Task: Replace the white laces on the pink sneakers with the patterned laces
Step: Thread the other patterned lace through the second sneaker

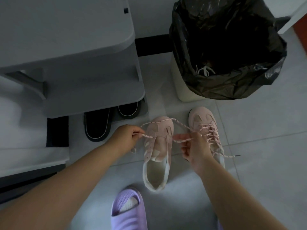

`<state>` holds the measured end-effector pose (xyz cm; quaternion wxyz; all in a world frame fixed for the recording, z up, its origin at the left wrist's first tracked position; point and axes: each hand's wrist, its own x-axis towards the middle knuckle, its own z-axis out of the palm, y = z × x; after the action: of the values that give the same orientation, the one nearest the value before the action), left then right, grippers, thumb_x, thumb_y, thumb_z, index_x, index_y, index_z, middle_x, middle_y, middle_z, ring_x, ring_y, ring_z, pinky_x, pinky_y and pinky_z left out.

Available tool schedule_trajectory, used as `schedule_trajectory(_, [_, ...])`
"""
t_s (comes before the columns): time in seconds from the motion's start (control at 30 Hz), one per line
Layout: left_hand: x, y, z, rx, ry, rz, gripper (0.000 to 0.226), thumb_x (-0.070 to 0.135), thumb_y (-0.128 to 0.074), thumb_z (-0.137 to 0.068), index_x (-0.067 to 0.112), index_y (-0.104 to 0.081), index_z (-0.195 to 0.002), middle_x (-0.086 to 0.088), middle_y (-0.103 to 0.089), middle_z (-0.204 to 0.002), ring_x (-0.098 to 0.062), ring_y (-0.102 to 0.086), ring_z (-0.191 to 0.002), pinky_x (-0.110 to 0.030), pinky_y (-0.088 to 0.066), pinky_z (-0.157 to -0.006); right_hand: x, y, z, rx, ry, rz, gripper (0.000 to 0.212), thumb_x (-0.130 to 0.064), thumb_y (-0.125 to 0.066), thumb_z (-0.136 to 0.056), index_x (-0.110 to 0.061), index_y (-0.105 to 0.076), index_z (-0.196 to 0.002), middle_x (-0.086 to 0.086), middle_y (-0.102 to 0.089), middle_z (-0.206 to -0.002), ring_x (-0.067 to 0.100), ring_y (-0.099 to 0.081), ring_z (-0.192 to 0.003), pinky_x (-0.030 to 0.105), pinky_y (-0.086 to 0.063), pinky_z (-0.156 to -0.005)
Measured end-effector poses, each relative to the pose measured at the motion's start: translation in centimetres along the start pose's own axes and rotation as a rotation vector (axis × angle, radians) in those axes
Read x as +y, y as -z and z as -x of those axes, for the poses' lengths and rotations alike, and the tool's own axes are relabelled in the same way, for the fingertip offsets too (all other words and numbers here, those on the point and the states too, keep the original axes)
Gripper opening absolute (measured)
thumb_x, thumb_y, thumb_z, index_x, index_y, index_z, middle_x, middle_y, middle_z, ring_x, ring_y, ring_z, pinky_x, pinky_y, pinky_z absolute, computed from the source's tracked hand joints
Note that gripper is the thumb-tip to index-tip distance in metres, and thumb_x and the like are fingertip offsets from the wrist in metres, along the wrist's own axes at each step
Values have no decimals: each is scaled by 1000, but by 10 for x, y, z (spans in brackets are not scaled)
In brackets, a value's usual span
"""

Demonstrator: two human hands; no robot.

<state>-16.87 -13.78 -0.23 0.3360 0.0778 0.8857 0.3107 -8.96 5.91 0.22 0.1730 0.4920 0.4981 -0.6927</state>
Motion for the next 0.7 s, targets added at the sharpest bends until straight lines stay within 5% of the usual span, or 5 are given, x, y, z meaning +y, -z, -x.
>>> schedule_trajectory(0.2, [4,0,-6,99,-5,-165,12,30,-74,-75,25,-74,-85,7,-68,-88,-7,-56,-87,-19,-30,-75,8,-3,2,-111,130,181,18,-2,-53,-89,13,-63,-86,15,-60,-67,22,-54,-61,21,-46,-55])
schedule_trajectory(0.3, [6,-8,-11,93,12,-142,5,25,-74,-74,25,-69,-74,7,-65,-82,-14,-57,-82,-29,-38,-82,16,-2,-1,-81,253,334,17,7,-66,-76,-8,-72,-71,6,-67,-61,14,-60,-59,22,-52,-63])
schedule_trajectory(0.43, [8,-15,-15,28,115,110,19,11,-63,-84,21,-55,-70,2,-59,-80,-21,-60,-73,-36,-55,-62,18,-6,-4,-92,289,427,23,3,-74,-68,-19,-70,-73,-2,-68,-69,12,-62,-68,28,-53,-73])
schedule_trajectory(0.6, [2,-18,-15,17,84,148,21,6,-53,-90,25,-56,-79,0,-59,-92,-18,-58,-90,-42,-58,-64,22,-10,-8,-51,370,507,23,-11,-66,-82,-33,-70,-75,-15,-69,-78,6,-64,-79,20,-48,-78])
schedule_trajectory(0.7, [-2,-17,-15,24,50,89,17,7,-55,-89,16,-68,-95,2,-63,-91,-18,-61,-85,-35,-57,-64,17,-4,-10,-29,454,633,26,-12,-53,-92,-30,-62,-76,-14,-61,-72,3,-58,-71,14,-42,-64])
